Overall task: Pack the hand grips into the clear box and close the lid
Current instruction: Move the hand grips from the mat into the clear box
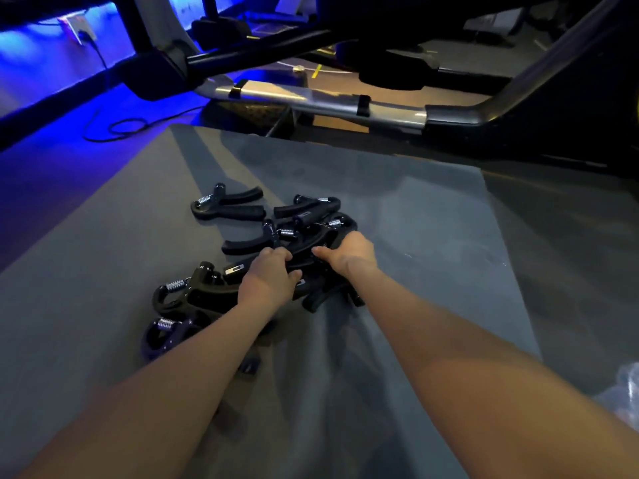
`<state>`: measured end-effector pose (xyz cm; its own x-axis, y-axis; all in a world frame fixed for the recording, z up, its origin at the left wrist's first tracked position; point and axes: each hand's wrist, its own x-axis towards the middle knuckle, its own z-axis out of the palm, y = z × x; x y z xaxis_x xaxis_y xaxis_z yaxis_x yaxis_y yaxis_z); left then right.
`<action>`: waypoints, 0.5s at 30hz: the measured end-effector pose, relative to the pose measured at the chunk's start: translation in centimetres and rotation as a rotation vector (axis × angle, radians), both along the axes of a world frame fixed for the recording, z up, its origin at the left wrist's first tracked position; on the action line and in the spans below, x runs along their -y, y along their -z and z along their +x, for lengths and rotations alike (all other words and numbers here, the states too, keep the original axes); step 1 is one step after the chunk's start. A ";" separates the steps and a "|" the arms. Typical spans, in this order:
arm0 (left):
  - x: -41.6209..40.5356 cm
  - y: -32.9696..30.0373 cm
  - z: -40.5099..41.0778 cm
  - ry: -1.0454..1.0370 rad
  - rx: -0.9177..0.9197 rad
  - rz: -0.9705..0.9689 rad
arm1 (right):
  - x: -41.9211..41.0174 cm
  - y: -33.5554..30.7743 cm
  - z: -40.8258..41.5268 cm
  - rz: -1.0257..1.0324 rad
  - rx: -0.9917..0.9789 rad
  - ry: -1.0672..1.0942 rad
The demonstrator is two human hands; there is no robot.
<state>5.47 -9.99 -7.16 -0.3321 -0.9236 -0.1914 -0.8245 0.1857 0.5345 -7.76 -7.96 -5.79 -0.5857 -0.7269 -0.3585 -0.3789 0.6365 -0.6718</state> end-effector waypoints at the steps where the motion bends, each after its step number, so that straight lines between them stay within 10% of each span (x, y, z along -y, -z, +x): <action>1: 0.0 0.1 0.1 -0.004 -0.009 -0.005 | 0.3 0.2 0.0 0.005 -0.003 0.012; 15: -2.8 -3.9 -4.5 0.005 -0.256 -0.076 | -7.1 -3.2 -5.9 -0.152 -0.066 0.135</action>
<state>0.98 -7.14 -3.24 -0.3652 -0.9304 -0.0308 -0.6632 0.2368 0.7100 -13.70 -0.90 -2.56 -0.6999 -0.6833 -0.2081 -0.3436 0.5775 -0.7406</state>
